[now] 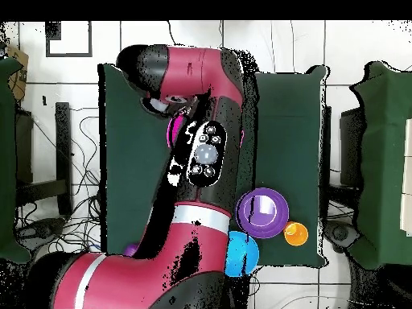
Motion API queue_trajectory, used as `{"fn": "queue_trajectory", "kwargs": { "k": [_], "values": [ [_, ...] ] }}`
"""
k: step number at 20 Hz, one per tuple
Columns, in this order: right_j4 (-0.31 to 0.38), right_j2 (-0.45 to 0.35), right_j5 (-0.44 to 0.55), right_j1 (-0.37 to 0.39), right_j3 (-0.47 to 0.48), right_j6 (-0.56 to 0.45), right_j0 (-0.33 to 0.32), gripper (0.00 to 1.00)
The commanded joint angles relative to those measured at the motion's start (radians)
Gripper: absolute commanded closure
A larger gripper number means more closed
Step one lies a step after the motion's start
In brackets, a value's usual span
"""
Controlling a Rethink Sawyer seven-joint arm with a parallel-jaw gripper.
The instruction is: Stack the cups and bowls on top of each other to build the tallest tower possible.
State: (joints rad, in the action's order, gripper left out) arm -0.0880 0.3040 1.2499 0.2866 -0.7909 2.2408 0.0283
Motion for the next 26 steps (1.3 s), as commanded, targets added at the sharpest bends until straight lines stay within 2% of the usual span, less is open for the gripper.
{"fn": "queue_trajectory", "kwargs": {
  "k": [1,9,10,12,21,26],
  "values": [
    [-0.018,-0.06,0.092,-0.004,0.024,0.091,-0.035,1.0],
    [-0.029,-0.061,0.153,0.043,-0.021,0.046,-0.063,1.0],
    [-0.044,-0.071,0.185,0.048,-0.049,0.051,-0.07,1.0],
    [-0.056,-0.084,0.164,0.048,-0.09,0.047,-0.081,1.0],
    [-0.075,-0.07,0.15,0.017,-0.096,0.118,-0.058,1.0],
    [-0.077,-0.067,0.136,0.017,-0.107,0.105,-0.066,1.0]
  ]
}}
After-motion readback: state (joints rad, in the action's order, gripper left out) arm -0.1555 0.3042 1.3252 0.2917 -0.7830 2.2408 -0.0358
